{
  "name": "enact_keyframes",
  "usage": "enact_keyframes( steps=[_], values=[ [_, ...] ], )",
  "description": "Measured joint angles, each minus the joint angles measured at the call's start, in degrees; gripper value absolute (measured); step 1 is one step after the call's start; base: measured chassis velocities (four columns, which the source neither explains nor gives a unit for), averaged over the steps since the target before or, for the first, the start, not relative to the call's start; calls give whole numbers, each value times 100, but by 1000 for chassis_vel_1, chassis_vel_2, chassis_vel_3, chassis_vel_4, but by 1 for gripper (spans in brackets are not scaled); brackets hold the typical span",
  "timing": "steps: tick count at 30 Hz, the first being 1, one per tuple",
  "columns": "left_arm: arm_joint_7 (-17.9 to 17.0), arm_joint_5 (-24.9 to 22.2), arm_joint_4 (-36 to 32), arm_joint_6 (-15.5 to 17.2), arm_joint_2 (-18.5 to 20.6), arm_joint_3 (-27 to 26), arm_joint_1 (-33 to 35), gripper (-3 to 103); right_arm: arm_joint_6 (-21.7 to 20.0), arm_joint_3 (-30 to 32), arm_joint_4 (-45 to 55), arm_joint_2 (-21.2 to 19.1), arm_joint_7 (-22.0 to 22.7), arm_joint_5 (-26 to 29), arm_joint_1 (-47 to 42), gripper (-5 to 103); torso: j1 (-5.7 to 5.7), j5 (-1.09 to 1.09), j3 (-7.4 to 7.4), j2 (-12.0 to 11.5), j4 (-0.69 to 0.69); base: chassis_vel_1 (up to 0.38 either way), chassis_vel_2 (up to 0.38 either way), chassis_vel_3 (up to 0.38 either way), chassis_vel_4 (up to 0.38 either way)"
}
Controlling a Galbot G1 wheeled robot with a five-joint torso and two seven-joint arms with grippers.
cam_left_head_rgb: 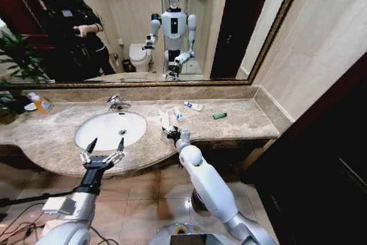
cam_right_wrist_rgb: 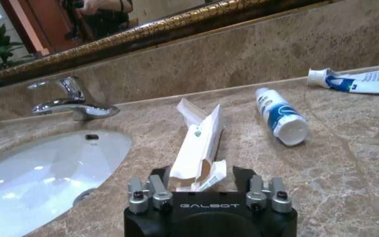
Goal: Pick up the trash from the sink and place it in the trash bin.
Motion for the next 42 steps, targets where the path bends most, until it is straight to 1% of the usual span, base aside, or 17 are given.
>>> enact_keyframes(
  steps=[1, 4, 5, 9, 11, 14, 15, 17, 19, 20, 21, 22, 24, 26, 32, 37, 42],
  values=[
    [0, 0, 0, 0, 0, 0, 0, 100, 0, 0, 0, 0, 0, 0, 0, 65, 0, 0, 0, 0, 0, 0, 0, 0, 0],
    [0, 0, 0, 0, 0, 0, 0, 100, 8, -2, -3, -8, -24, -8, 20, 56, 0, 0, 0, 0, 0, 0, 0, 0, 0],
    [0, 0, 0, 0, 0, 0, 0, 100, 8, -2, -3, -8, -24, -8, 20, 56, 0, 0, 0, 0, 0, 0, 0, 0, 0],
    [0, 0, 0, 0, 0, 0, 0, 100, 44, 2, 3, -51, -64, -31, 19, 40, 0, 0, 0, 0, 0, 0, 0, 0, 0],
    [0, 0, 0, 0, 0, 0, 0, 100, 47, 2, 7, -67, -71, -34, 9, 40, 0, 0, 0, 0, 0, 0, 0, 0, 0],
    [1, 0, 0, 0, 0, 0, 0, 100, 62, 5, 17, -90, -82, -47, -12, 29, 0, 0, 0, 0, 0, 0, 0, 0, 0],
    [1, 0, 0, 0, 0, 0, 0, 100, 62, 5, 17, -90, -82, -47, -12, 29, 0, 0, 0, 0, 0, 0, 0, 0, 0],
    [0, 0, 0, 0, 0, 0, 0, 100, 87, 17, 17, -94, -82, -58, -22, 20, 0, 0, 0, 0, 0, 0, 0, 0, 0],
    [0, 0, 0, 0, 0, 0, 0, 100, 94, 18, 17, -99, -82, -67, -24, 20, 0, 0, 0, 0, 0, 0, 0, 0, 0],
    [0, 0, 0, 0, 0, 0, 0, 100, 99, 19, 17, -105, -83, -81, -27, 13, 0, 0, 0, 0, 0, 0, 0, 0, 0],
    [0, 0, 0, 0, 0, 0, 0, 100, 101, 18, 24, -110, -84, -88, -33, 13, 0, 0, 0, 0, 0, 0, 0, 0, 0],
    [0, 0, 0, 0, 0, 0, 0, 100, 101, 15, 46, -113, -85, -92, -43, 5, 0, 0, 0, 0, 0, 0, 0, 0, 0],
    [0, 0, 0, 0, 0, 0, 0, 100, 102, 12, 80, -117, -87, -100, -57, 5, 0, 0, 0, 0, 0, 0, 0, 0, 0],
    [0, 0, 0, 0, 0, 0, 0, 100, 108, 9, 159, -127, -88, -123, -95, 1, 0, 0, 0, 0, 0, 0, 0, 0, 0],
    [0, 0, 0, 0, 0, 0, 0, 100, 173, -18, 534, -271, -143, -275, -237, 0, 0, 0, 0, 0, 0, 0, 0, 0, 0],
    [0, 0, 0, 0, 0, 0, 0, 100, 255, 86, 987, -512, -248, -495, -434, 0, 0, 1, 0, 0, 0, 0, 0, 0, 0],
    [0, 0, 0, 0, 0, 0, 0, 100, 249, 423, 1795, -906, -440, -539, -977, 0, 0, 1, 0, 0, -1, 0, 0, 0, 0]
  ],
)
